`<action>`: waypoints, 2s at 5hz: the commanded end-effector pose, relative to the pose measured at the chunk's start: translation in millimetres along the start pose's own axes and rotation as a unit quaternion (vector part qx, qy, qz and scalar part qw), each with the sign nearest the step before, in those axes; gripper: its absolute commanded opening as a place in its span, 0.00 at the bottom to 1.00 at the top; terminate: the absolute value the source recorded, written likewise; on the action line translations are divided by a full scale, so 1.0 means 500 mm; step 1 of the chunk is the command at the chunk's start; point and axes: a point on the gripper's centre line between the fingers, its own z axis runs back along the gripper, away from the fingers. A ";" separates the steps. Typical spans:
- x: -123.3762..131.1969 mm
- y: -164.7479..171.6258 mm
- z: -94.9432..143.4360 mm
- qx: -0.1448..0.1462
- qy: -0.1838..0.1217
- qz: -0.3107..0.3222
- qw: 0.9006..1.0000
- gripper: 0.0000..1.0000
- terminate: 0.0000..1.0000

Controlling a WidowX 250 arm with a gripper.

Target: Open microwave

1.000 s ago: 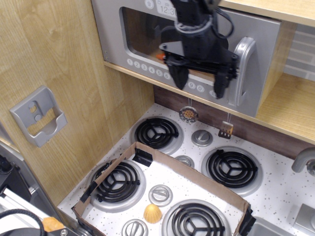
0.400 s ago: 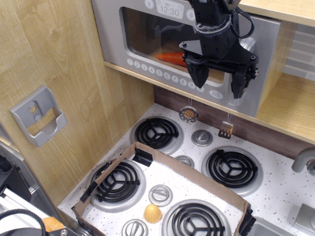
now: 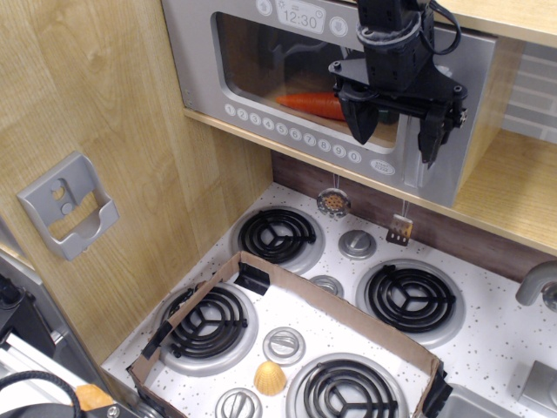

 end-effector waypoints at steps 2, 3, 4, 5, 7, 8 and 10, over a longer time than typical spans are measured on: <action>0.022 -0.013 0.031 0.017 -0.038 0.020 0.999 0.00 0.00; 0.012 -0.012 0.034 0.022 -0.039 0.028 0.999 0.00 0.00; -0.008 -0.006 0.036 0.036 -0.027 0.041 0.998 0.00 0.00; -0.029 0.007 0.041 0.037 -0.016 0.053 0.998 0.00 0.00; -0.058 0.022 0.045 0.036 -0.007 0.067 0.997 1.00 0.00; -0.074 0.015 0.043 0.073 0.015 0.102 0.992 1.00 0.00; -0.177 -0.003 0.038 0.099 0.016 0.266 0.959 1.00 0.00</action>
